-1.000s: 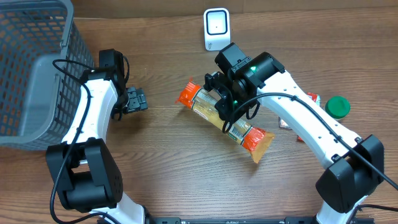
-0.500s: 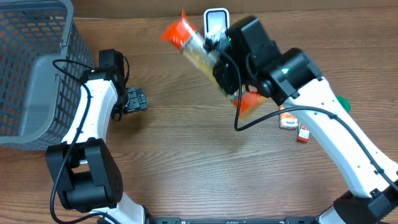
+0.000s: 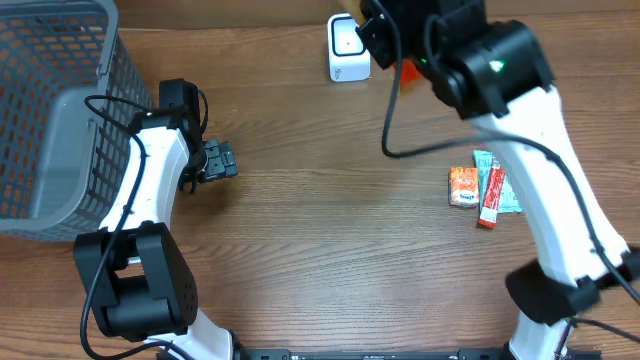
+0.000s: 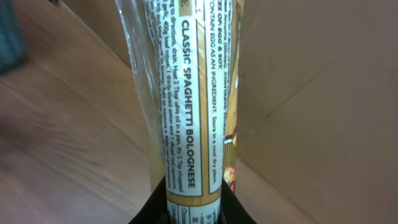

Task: Scan the item barcode
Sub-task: 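Hold the pasta packet barcode under the white scanner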

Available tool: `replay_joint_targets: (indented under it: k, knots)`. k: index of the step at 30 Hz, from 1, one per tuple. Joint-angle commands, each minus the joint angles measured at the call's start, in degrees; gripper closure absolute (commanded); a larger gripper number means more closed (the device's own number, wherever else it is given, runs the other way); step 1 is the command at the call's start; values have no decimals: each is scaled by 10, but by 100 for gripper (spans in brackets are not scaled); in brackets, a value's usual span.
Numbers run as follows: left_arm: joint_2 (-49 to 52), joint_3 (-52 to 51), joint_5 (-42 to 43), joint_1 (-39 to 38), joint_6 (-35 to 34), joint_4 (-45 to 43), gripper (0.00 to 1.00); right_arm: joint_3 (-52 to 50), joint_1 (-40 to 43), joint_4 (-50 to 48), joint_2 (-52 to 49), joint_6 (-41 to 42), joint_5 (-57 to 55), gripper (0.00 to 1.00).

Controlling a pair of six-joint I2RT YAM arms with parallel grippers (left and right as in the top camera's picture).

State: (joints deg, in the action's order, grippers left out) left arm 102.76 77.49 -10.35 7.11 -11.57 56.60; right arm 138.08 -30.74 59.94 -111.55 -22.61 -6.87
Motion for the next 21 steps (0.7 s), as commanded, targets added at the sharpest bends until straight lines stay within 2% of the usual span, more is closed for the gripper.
replay_joint_targets:
  k: [1, 8, 15, 21]
  knots:
    - [-12, 2, -6, -4, 9, -1, 0, 22, -8, -51, -49, -112, -19, 97]
    - [-12, 2, -6, -4, 9, -1, 0, 21, -12, -185, -142, -174, -104, 97]
    - [-12, 2, -6, -4, 9, -1, 0, 21, -20, -276, -225, -274, -177, 97]
    - [-12, 2, -6, -4, 9, -1, 0, 21, -25, -388, -282, -273, -237, 96]
